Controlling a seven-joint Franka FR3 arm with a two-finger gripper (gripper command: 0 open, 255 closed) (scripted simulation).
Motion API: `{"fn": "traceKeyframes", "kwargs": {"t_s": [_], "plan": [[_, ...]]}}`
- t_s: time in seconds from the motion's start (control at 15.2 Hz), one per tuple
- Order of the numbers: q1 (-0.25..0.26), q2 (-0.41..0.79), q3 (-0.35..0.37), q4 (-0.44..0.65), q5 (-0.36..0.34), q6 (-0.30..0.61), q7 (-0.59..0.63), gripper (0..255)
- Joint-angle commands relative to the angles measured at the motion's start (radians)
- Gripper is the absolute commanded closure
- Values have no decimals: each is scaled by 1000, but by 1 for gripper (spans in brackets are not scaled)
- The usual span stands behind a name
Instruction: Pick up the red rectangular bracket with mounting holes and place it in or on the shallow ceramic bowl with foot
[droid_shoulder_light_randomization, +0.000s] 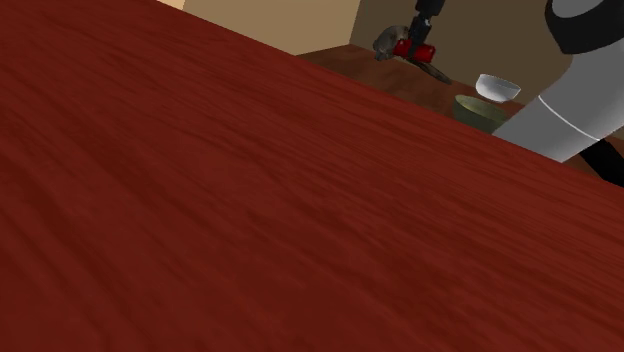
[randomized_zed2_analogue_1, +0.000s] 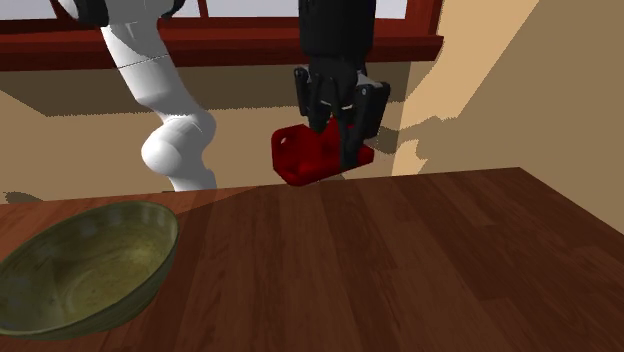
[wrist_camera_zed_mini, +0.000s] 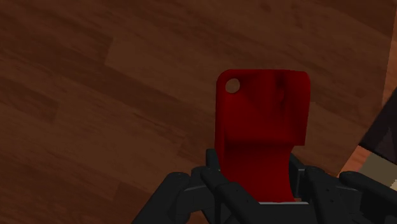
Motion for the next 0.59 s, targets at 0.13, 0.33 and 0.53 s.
{"fn": "traceKeyframes", "kwargs": {"t_s": [0.13, 0.33, 0.53], "plan": [[-37, -102, -14, -76, -59, -7, -39, 255], [-68, -169, -29, -119, -100, -16, -76, 255], [-100, -228, -49, -152, -139, -29, -118, 255]]}}
